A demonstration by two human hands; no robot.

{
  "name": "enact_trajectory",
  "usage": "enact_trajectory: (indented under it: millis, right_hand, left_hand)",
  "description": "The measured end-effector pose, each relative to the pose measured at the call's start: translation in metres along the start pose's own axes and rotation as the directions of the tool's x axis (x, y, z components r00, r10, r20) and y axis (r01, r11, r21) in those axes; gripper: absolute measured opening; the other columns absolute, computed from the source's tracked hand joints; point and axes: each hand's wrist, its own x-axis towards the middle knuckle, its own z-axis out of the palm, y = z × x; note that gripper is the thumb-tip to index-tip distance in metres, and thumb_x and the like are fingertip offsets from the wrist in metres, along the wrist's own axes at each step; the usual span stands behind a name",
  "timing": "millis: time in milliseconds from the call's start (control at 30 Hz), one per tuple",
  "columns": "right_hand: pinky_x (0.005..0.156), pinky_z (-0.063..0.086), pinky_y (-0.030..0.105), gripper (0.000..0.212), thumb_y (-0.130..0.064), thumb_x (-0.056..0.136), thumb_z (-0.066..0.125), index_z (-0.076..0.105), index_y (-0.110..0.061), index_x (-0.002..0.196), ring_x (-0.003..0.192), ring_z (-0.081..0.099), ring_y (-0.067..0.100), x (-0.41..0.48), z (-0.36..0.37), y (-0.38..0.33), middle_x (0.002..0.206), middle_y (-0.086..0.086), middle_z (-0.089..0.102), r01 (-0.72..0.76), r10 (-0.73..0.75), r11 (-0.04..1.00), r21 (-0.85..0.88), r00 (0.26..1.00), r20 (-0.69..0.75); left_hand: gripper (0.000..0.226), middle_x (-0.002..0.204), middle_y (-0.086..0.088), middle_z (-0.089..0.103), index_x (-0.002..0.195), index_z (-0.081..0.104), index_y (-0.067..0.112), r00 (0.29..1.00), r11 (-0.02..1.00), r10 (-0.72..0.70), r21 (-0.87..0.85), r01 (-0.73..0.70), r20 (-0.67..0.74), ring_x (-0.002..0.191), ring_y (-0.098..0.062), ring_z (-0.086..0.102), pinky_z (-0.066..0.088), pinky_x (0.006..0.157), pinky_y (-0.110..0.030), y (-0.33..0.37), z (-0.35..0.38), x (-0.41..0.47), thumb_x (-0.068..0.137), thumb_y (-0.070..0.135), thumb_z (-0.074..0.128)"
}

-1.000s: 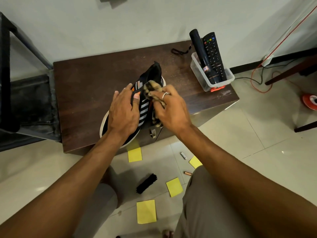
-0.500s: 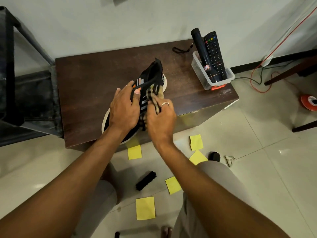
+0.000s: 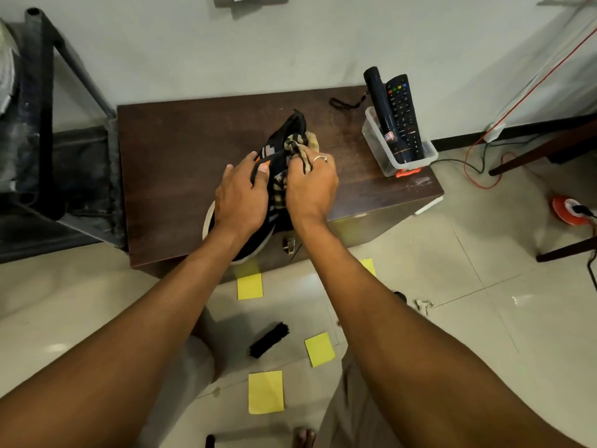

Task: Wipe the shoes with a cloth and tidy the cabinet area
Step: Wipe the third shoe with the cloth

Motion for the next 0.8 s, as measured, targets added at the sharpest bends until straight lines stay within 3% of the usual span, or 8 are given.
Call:
enact_trajectory:
  millis: [100, 200, 333, 533, 600, 667, 733, 800]
  right_hand:
    - [0.095, 0.053, 0.032, 0.028, -0.018, 0.098, 0.060, 0.073, -0.009, 0.121, 0.099, 0.063, 0.011, -0.016, -0.002, 0.012, 0.111, -0.005, 0.059, -0.032, 0.030, 0.999, 0.044, 0.999, 0.042]
    - [0.092, 0.055, 0.040, 0.028, -0.018, 0.098, 0.061, 0.073, -0.012, 0.122, 0.098, 0.066, 0.014, -0.054, -0.006, 0.026, 0.110, -0.003, 0.061, -0.085, 0.074, 0.990, 0.111, 0.993, 0.097]
    - [0.090, 0.055, 0.033, 0.027, -0.016, 0.097, 0.060, 0.074, -0.015, 0.120, 0.098, 0.063, 0.012, -0.110, -0.011, 0.029, 0.109, -0.003, 0.060, -0.081, 0.052, 0.988, 0.132, 0.977, 0.209]
    - [0.090, 0.052, 0.017, 0.029, -0.013, 0.097, 0.061, 0.073, -0.015, 0.124, 0.102, 0.062, 0.008, -0.137, -0.032, 0.032, 0.114, -0.003, 0.062, -0.035, 0.010, 0.998, 0.053, 0.912, 0.410]
    - [0.087, 0.053, 0.021, 0.024, -0.013, 0.095, 0.063, 0.076, -0.014, 0.114, 0.095, 0.063, 0.007, -0.132, -0.037, 0.033, 0.108, -0.002, 0.063, -0.052, 0.018, 0.995, 0.082, 0.928, 0.372]
    - [0.082, 0.052, 0.022, 0.018, -0.012, 0.094, 0.064, 0.076, -0.009, 0.107, 0.088, 0.061, 0.003, -0.120, -0.036, 0.028, 0.103, -0.001, 0.061, -0.121, 0.080, 0.975, 0.185, 0.973, 0.215]
    - [0.084, 0.051, 0.018, 0.021, -0.012, 0.097, 0.063, 0.075, -0.009, 0.112, 0.091, 0.061, -0.001, -0.102, -0.028, 0.022, 0.105, -0.003, 0.061, -0.146, 0.128, 0.958, 0.245, 0.988, 0.088]
    - [0.089, 0.053, 0.023, 0.024, -0.015, 0.098, 0.061, 0.075, -0.011, 0.117, 0.096, 0.064, 0.003, -0.087, -0.018, 0.017, 0.108, -0.005, 0.060, -0.170, 0.156, 0.959, 0.228, 0.985, 0.079]
  left_hand:
    - [0.048, 0.157, -0.002, 0.044, 0.154, 0.042, 0.023, 1.000, 1.000, -0.005, -0.029, 0.005, -0.014, 0.153, -0.031, 0.023, 0.021, 0.123, -0.046, -0.003, 0.004, 0.003, 0.109, 0.039, 0.037]
    - [0.047, 0.153, -0.002, 0.050, 0.150, 0.049, 0.022, 0.999, 0.997, -0.016, -0.073, 0.013, -0.046, 0.149, -0.030, 0.031, 0.027, 0.121, -0.042, -0.009, 0.006, 0.010, 0.107, 0.040, 0.043]
    - [0.042, 0.143, 0.000, 0.060, 0.140, 0.061, 0.017, 0.995, 0.982, 0.018, -0.186, -0.035, -0.095, 0.136, -0.019, 0.051, 0.039, 0.114, -0.036, -0.009, 0.005, 0.010, 0.104, 0.036, 0.052]
    - [0.038, 0.141, 0.006, 0.061, 0.133, 0.066, 0.017, 0.997, 0.979, 0.023, -0.200, -0.039, -0.078, 0.129, -0.013, 0.056, 0.045, 0.108, -0.035, -0.007, -0.002, 0.009, 0.103, 0.036, 0.053]
    - [0.037, 0.140, 0.006, 0.062, 0.131, 0.067, 0.017, 0.997, 0.978, 0.008, -0.205, -0.023, -0.077, 0.128, -0.012, 0.056, 0.045, 0.107, -0.033, -0.006, -0.004, 0.010, 0.103, 0.037, 0.054]
    - [0.035, 0.139, 0.007, 0.063, 0.125, 0.070, 0.016, 0.996, 0.974, 0.001, -0.225, -0.021, -0.089, 0.128, -0.012, 0.057, 0.046, 0.106, -0.033, -0.007, -0.004, 0.011, 0.102, 0.037, 0.055]
    - [0.035, 0.140, 0.008, 0.062, 0.125, 0.070, 0.016, 0.995, 0.971, 0.014, -0.236, -0.036, -0.095, 0.129, -0.011, 0.056, 0.046, 0.107, -0.033, -0.009, -0.002, 0.011, 0.101, 0.037, 0.056]
    - [0.035, 0.140, 0.008, 0.062, 0.127, 0.069, 0.015, 0.995, 0.971, 0.014, -0.236, -0.036, -0.094, 0.130, -0.009, 0.055, 0.045, 0.108, -0.033, -0.010, -0.002, 0.010, 0.102, 0.036, 0.056]
